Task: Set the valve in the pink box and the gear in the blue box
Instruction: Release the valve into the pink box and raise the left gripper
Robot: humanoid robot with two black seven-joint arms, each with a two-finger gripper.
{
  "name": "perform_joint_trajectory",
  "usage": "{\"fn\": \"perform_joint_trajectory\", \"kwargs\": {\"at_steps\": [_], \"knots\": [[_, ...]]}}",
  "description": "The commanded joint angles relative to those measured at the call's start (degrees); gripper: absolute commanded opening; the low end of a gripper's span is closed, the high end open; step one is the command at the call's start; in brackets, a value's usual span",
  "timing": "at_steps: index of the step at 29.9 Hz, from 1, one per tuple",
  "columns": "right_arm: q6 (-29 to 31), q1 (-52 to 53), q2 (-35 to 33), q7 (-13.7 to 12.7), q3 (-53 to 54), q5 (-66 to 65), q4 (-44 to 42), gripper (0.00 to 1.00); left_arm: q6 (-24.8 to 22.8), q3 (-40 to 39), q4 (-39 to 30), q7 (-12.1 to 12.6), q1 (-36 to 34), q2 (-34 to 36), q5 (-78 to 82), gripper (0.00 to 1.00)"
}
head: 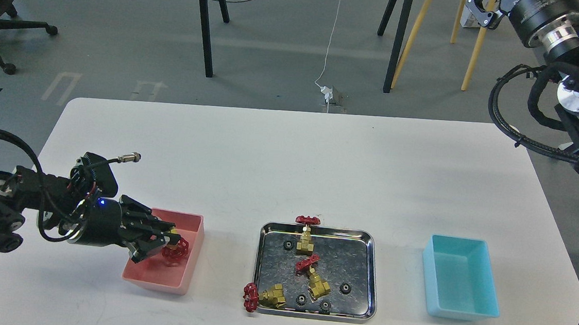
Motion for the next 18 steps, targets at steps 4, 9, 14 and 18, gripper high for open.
{"fn": "perform_joint_trajectory", "kwargs": {"at_steps": [4, 9, 14, 18], "knots": [[0.00, -0.58, 0.00, 0.00, 0.00, 0.09, 0.09, 1.00, 0.00, -1.39, 0.45, 0.00, 0.29, 0.05, 0.08, 0.32], [0.00, -0.94, 0.00, 0.00, -0.08, 0.00, 0.17, 1.00, 0.00, -2.09, 0.01, 0.00, 0.20, 0.49, 0.08, 0.48], [0.00, -1.11, -0.17, 0.09, -0.43, -0.52, 0.70, 1.00, 0.00, -3.32, -0.61, 0.00, -0.15, 1.54, -0.53, 0.67], [0.00, 0.11, -0.79, 0.18, -7.70, -1.49, 2.63, 1.00, 0.00, -10.68, -2.45, 0.00, -0.59, 8.56, -0.62, 0.74]]}}
